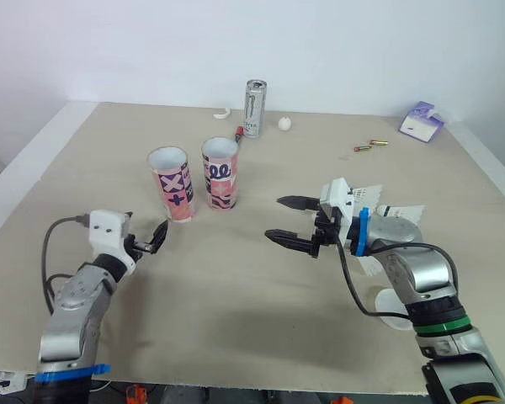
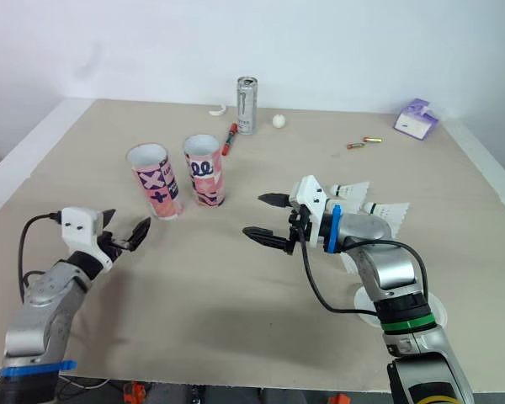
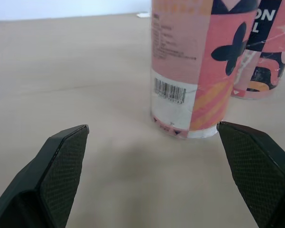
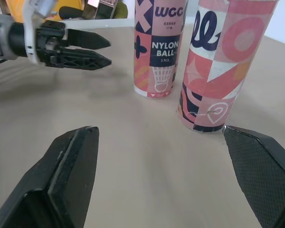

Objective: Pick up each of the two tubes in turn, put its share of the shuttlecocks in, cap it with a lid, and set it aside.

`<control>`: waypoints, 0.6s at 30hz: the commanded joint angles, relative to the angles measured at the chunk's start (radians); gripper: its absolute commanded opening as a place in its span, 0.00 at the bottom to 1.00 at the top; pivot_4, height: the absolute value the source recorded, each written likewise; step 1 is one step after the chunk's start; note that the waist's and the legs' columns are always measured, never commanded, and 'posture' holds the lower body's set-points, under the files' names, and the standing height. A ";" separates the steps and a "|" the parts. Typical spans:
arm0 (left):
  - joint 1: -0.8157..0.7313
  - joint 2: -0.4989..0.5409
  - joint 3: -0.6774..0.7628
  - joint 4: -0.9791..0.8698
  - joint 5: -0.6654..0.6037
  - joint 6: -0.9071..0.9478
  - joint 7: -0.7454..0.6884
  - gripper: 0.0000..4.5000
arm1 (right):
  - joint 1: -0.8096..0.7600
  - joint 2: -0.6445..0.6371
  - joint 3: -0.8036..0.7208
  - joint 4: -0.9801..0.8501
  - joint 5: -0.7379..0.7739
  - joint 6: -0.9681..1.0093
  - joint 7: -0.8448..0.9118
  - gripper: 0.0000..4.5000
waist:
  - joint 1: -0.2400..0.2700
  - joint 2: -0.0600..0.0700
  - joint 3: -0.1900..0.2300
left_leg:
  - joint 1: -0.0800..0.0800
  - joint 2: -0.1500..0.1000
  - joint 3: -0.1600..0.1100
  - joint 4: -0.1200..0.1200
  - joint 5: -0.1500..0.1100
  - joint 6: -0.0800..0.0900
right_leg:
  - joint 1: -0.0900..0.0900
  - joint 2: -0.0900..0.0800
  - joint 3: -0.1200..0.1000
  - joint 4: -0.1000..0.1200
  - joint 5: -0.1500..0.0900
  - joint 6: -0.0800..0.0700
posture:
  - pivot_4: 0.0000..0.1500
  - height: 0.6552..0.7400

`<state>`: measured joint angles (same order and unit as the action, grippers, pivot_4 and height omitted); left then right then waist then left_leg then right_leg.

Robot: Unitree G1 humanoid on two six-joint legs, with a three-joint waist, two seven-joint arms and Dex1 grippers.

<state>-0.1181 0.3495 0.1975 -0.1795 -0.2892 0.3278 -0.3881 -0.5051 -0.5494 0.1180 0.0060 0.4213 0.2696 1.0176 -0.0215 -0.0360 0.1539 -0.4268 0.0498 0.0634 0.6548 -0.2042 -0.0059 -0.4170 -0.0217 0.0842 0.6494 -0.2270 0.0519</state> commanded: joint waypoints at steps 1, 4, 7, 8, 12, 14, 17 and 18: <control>-0.071 0.026 -0.013 0.069 -0.002 -0.026 -0.048 1.00 | -0.026 0.006 -0.015 -0.014 -0.015 -0.020 -0.002 0.99 | -0.001 0.000 0.000 | 0.000 0.000 0.000 0.000 0.000 0.000 | 0.000 0.000 0.000 0.000 0.000 0.000 | 1.00 1.00; -0.107 0.040 -0.030 0.115 -0.004 -0.033 -0.090 1.00 | -0.032 0.009 -0.021 -0.015 -0.023 -0.019 -0.004 0.99 | -0.001 0.000 0.000 | -0.001 0.000 0.000 0.000 0.000 0.000 | -0.001 0.000 0.000 0.000 0.000 0.001 | 1.00 1.00; -0.131 0.045 -0.038 0.151 0.006 -0.044 -0.105 1.00 | -0.034 0.011 -0.025 -0.017 -0.028 -0.015 -0.006 0.99 | -0.002 0.000 0.000 | -0.001 0.001 0.000 -0.001 0.000 0.000 | -0.001 0.001 0.000 0.000 0.000 0.000 | 1.00 1.00; -0.138 0.045 -0.039 0.164 0.011 -0.050 -0.106 1.00 | -0.034 0.011 -0.025 -0.018 -0.030 -0.015 -0.007 0.99 | -0.002 0.000 0.000 | -0.001 0.001 0.000 -0.001 0.000 0.000 | -0.001 0.000 0.000 0.000 0.000 0.000 | 1.00 1.00; -0.182 0.051 -0.055 0.237 0.033 -0.084 -0.122 1.00 | -0.032 0.012 -0.027 -0.022 -0.036 -0.011 -0.011 0.99 | -0.001 0.000 0.000 | -0.001 0.001 0.000 -0.001 0.000 0.000 | -0.001 0.000 0.000 0.000 0.000 0.000 | 1.00 1.00; -0.200 0.053 -0.061 0.274 0.045 -0.105 -0.132 1.00 | -0.033 0.011 -0.027 -0.022 -0.039 -0.010 -0.013 0.99 | -0.001 0.000 0.000 | -0.001 0.001 0.000 -0.001 0.000 0.000 | -0.001 0.000 0.000 0.000 0.000 0.000 | 1.00 1.00; -0.228 0.056 -0.066 0.331 0.059 -0.139 -0.145 1.00 | -0.039 0.008 -0.029 -0.017 -0.041 -0.011 -0.014 0.99 | -0.001 0.000 0.000 | -0.001 0.000 0.000 -0.001 0.000 0.000 | -0.001 0.000 0.000 0.000 0.000 0.001 | 1.00 1.00; -0.240 0.057 -0.070 0.355 0.064 -0.152 -0.151 1.00 | -0.041 0.007 -0.030 -0.014 -0.042 -0.011 -0.014 0.99 | -0.001 0.000 0.000 | -0.001 0.000 0.000 -0.001 0.000 0.000 | -0.001 0.000 0.000 0.000 0.000 0.001 | 1.00 1.00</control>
<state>-0.3267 0.3933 0.1286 0.1477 -0.2399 0.2227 -0.5269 -0.5182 -0.5377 0.1171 0.0063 0.3785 0.2643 1.0033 -0.0222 -0.0358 0.1540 -0.4283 0.0501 0.0637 0.6542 -0.2044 -0.0061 -0.4185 -0.0216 0.0840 0.6495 -0.2269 0.0526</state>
